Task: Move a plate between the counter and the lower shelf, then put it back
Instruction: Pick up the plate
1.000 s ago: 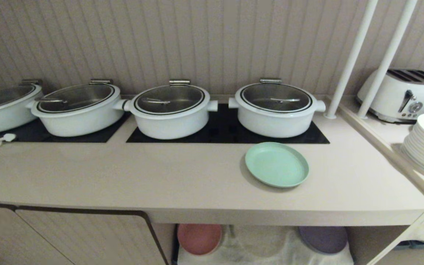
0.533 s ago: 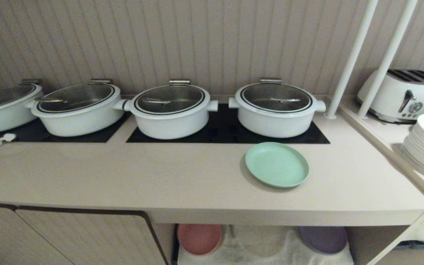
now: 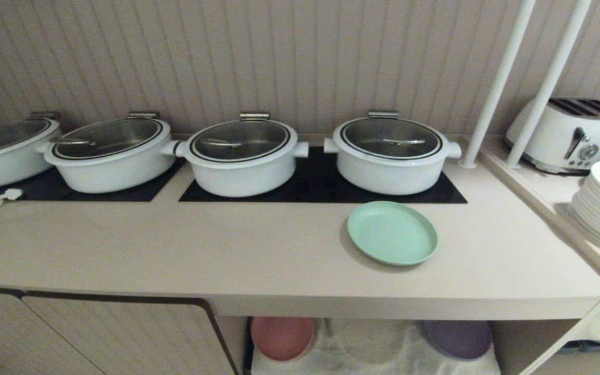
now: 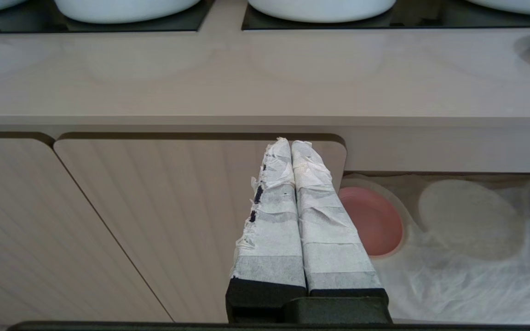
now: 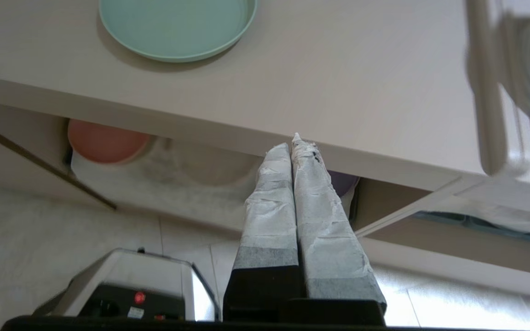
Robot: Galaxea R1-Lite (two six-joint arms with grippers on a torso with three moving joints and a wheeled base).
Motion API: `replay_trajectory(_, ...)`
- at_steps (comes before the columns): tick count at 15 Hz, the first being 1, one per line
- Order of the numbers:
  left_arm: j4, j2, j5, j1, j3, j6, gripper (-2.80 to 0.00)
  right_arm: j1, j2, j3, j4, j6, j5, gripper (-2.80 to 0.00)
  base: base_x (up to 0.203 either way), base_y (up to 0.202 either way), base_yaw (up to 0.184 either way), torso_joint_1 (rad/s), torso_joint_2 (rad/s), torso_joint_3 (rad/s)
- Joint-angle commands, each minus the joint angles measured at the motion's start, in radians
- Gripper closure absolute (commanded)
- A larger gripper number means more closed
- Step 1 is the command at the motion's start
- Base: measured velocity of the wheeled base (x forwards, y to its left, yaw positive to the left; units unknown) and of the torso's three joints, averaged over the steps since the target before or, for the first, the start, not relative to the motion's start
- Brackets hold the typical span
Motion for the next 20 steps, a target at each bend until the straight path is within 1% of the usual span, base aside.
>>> replay_trajectory(1, 0.000, 0.000, 0.000, 0.000, 0.000, 0.000, 0.00, 0.005, 0.195, -0.065, 0.001, -0.003, 0.000, 0.00, 0.000, 0.000, 0.000, 0.000, 0.00, 0.000)
replay_trajectory(5, -0.001, 0.000, 0.000, 0.000, 0.000, 0.000, 0.00, 0.039, 0.438, -0.294, 0.009, -0.009, 0.002, 0.00, 0.000, 0.000, 0.000, 0.000, 0.00, 0.000)
replay_trajectory(7, 0.000, 0.000, 0.000, 0.000, 0.000, 0.000, 0.00, 0.051, 0.556, -0.431, 0.035, -0.002, 0.009, 0.00, 0.000, 0.000, 0.000, 0.000, 0.00, 0.000)
replay_trajectory(8, 0.000, 0.000, 0.000, 0.000, 0.000, 0.000, 0.00, 0.053, 0.606, -0.512, 0.082, 0.000, 0.010, 0.00, 0.000, 0.000, 0.000, 0.000, 0.00, 0.000)
replay_trajectory(9, 0.000, 0.000, 0.000, 0.000, 0.000, 0.000, 0.00, 0.054, 0.654, -0.606, 0.169, 0.001, 0.012, 0.00, 0.000, 0.000, 0.000, 0.000, 0.00, 0.000)
replay_trajectory(11, 0.000, 0.000, 0.000, 0.000, 0.000, 0.000, 0.00, 0.055, 0.768, -0.791, 0.418, 0.008, 0.022, 0.00, 0.000, 0.000, 0.000, 0.000, 0.00, 0.000)
replay_trajectory(12, 0.000, 0.000, 0.000, 0.000, 0.000, 0.000, 0.00, 0.055, 0.831, -0.864, 0.518, 0.017, 0.044, 0.00, 0.000, 0.000, 0.000, 0.000, 0.00, 0.000)
replay_trajectory(14, -0.001, 0.000, 0.000, 0.000, 0.000, 0.000, 0.00, 0.053, 0.936, -0.967, 0.601, 0.058, 0.091, 0.00, 0.000, 0.000, 0.000, 0.000, 0.00, 0.000)
replay_trajectory(17, 0.000, 0.000, 0.000, 0.000, 0.000, 0.000, 0.00, 0.052, 1.072, -1.092, 0.728, 0.148, 0.123, 0.00, 0.000, 0.000, 0.000, 0.000, 0.00, 0.000)
replay_trajectory(18, -0.001, 0.000, 0.000, 0.000, 0.000, 0.000, 0.00, 0.052, 1.119, -1.138, 0.763, 0.166, 0.145, 0.00, 0.000, 0.000, 0.000, 0.000, 0.00, 0.000)
replay_trajectory(20, 0.000, 0.000, 0.000, 0.000, 0.000, 0.000, 0.00, 0.052, 1.210, -1.232, 0.789, 0.180, 0.165, 0.00, 0.000, 0.000, 0.000, 0.000, 0.00, 0.000)
